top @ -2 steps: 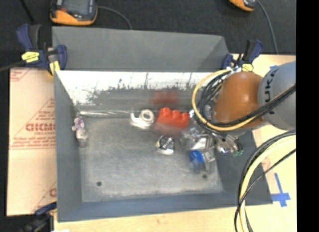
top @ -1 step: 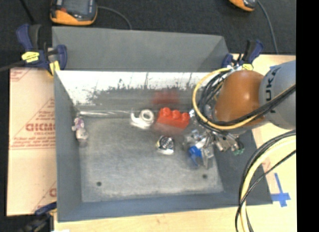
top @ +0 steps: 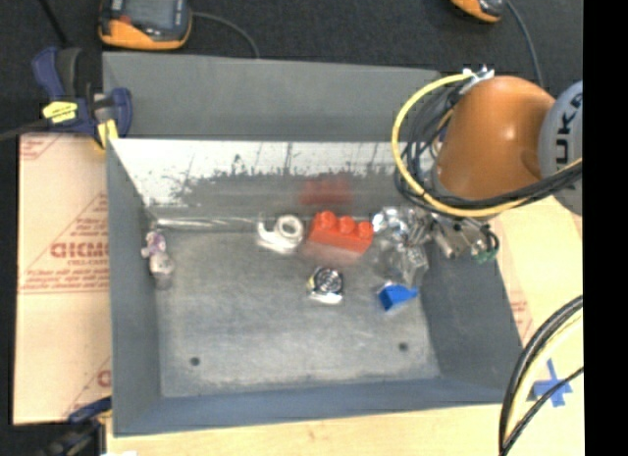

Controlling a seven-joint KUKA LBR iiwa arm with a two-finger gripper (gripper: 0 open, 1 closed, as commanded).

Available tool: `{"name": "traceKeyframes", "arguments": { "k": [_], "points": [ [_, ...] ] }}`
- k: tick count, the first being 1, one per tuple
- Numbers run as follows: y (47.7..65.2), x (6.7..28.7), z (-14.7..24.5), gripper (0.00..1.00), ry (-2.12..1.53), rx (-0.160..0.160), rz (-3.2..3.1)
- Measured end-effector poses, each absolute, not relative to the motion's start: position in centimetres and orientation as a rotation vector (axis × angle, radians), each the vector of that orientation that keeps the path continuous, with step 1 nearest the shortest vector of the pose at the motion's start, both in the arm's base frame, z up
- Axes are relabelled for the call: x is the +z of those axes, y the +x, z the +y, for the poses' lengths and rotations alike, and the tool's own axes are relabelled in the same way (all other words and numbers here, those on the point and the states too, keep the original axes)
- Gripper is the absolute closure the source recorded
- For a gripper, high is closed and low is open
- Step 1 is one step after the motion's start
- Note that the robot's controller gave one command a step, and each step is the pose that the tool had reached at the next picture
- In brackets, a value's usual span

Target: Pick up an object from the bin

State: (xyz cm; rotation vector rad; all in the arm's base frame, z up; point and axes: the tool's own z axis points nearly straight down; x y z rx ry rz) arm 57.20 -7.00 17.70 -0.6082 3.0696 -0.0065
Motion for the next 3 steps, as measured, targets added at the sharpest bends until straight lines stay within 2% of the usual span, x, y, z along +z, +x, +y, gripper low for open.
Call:
{"name": "traceKeyframes", "arguments": {
  "k": [1,2,3],
  "points": [
    [57.0,17.2,-7.0,0.00,-0.608,-0.002,3.078],
    [57.4,9.7,-12.2,0.00,-0.983,-0.001,2.985],
    [58.8,7.3,-12.1,0.00,-1.055,-0.007,2.952]
  ]
}}
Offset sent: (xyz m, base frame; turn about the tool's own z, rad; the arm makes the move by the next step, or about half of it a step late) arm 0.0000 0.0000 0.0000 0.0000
